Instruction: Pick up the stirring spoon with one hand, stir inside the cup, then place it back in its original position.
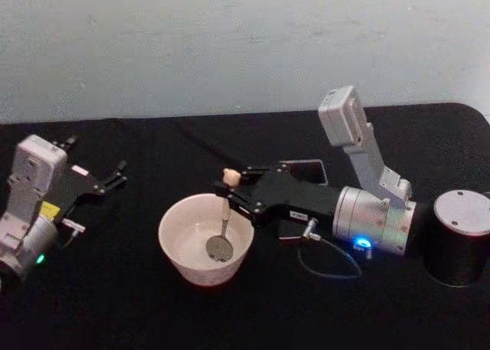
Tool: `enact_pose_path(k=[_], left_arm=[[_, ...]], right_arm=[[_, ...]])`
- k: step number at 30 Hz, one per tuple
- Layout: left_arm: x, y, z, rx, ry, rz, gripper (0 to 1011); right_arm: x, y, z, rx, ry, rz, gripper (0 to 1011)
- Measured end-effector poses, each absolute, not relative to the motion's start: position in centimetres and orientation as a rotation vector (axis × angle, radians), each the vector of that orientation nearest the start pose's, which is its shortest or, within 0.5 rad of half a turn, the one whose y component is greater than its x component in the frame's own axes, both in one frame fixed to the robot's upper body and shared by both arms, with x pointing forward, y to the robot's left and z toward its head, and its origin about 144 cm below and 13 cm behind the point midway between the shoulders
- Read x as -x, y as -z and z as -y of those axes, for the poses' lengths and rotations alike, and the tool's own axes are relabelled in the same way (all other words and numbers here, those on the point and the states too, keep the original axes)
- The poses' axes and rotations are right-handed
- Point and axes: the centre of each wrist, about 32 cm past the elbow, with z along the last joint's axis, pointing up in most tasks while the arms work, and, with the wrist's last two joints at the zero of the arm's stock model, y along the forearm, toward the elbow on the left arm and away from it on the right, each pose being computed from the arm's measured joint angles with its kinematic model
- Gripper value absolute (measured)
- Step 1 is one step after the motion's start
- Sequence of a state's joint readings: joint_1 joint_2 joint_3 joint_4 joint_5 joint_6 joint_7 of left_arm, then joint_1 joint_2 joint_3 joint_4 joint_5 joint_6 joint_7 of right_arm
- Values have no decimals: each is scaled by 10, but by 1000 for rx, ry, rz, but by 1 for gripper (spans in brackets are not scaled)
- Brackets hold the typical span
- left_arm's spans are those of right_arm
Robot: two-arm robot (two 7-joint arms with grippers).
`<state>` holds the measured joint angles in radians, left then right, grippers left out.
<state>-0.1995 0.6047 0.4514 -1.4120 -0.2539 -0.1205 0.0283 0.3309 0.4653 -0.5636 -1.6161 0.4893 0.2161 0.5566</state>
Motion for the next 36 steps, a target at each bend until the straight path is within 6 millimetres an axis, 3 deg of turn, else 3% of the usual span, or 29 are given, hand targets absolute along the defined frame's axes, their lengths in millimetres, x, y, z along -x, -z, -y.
enact_pose_path(k=[19,36], left_arm=[[-489,-1140,-310,-304,-1248,285,1001],[-489,-1140,-310,-304,-1248,285,1001]], right_arm=[[-507,-1220,195,136,560,-86,223],[-520,-1253,214,62,692,-216,223]])
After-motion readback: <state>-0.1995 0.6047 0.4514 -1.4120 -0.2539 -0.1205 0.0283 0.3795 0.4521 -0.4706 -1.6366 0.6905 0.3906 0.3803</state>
